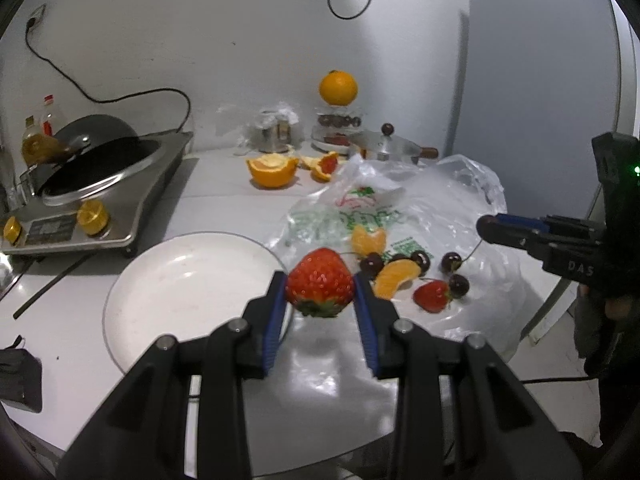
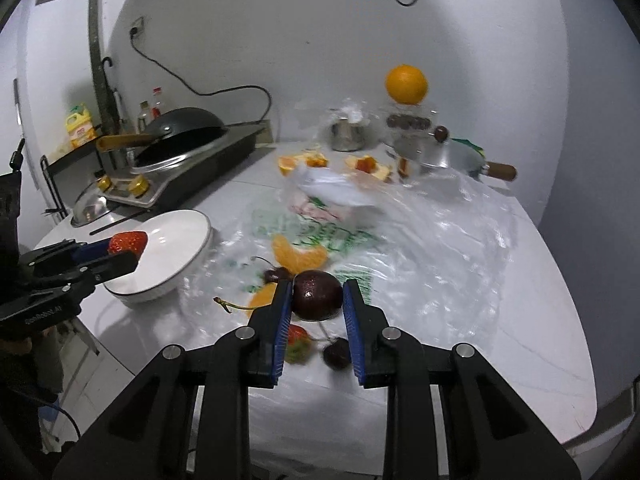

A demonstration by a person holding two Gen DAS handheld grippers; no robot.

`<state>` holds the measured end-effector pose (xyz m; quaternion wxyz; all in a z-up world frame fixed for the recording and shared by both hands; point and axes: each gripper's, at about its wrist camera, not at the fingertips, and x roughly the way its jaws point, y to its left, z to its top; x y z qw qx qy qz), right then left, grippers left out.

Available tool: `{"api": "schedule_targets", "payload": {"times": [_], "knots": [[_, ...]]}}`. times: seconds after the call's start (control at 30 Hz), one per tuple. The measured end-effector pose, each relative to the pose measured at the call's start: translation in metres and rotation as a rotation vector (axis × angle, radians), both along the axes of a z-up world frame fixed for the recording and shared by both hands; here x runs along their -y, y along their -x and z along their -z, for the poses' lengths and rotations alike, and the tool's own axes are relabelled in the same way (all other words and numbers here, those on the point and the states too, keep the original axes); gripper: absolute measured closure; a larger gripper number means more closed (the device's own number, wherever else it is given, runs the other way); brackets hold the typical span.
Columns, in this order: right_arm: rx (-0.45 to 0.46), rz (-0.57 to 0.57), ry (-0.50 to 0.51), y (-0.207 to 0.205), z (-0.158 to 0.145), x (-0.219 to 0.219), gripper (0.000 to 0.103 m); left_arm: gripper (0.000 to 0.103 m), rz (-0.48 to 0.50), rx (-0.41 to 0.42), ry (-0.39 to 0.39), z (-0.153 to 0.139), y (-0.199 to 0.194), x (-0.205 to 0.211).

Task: Organize fruits
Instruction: 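Carry the strawberry and cherry over the white plate with both tools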

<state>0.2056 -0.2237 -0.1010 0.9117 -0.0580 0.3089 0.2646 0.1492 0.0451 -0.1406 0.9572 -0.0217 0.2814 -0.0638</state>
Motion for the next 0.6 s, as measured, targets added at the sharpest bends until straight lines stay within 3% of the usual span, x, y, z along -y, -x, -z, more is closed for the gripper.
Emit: {"api": "schedule_targets", "payload": {"times": [0.6], "knots": [[-0.020,-0.164,0.018,0.006,0.003,-0.093,0.075,0.069,-0.123,-0.053,-0.003,0.039,0.007,-0.064]]}}
